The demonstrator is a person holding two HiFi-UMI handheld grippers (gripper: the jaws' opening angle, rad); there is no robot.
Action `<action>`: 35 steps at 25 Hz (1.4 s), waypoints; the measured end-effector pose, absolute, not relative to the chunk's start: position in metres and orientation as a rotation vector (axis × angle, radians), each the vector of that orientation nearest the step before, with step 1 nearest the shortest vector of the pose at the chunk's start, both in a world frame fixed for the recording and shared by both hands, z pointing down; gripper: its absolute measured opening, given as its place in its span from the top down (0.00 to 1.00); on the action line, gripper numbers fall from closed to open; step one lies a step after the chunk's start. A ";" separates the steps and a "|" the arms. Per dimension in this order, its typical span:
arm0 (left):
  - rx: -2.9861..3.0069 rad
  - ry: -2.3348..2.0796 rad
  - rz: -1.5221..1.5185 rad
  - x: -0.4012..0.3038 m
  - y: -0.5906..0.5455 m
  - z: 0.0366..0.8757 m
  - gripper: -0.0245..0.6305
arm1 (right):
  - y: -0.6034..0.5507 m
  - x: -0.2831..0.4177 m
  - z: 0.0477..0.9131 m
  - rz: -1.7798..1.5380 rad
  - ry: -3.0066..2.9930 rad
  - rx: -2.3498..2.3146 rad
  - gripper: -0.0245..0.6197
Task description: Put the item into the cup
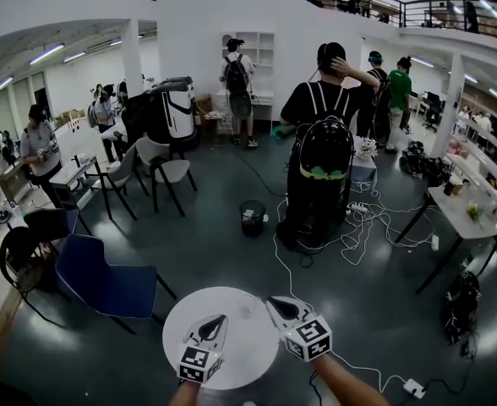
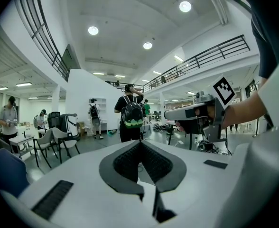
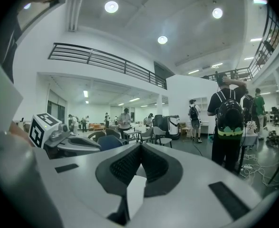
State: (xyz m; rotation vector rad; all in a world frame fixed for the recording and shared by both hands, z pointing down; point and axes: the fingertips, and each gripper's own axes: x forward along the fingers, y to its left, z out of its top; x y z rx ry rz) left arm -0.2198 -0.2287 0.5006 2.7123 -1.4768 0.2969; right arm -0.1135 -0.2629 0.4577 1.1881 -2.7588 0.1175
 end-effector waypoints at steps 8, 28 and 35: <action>2.713 -1.487 0.285 -0.198 -0.208 0.492 0.94 | -0.238 -0.093 0.455 0.111 -2.765 1.168 0.94; 2.669 -1.501 0.246 -0.138 -0.120 0.485 0.94 | -0.152 -0.037 0.450 0.114 -2.785 1.136 0.94; 2.679 -1.517 0.256 -0.107 -0.093 0.478 0.94 | -0.126 -0.002 0.446 0.112 -2.804 1.147 0.94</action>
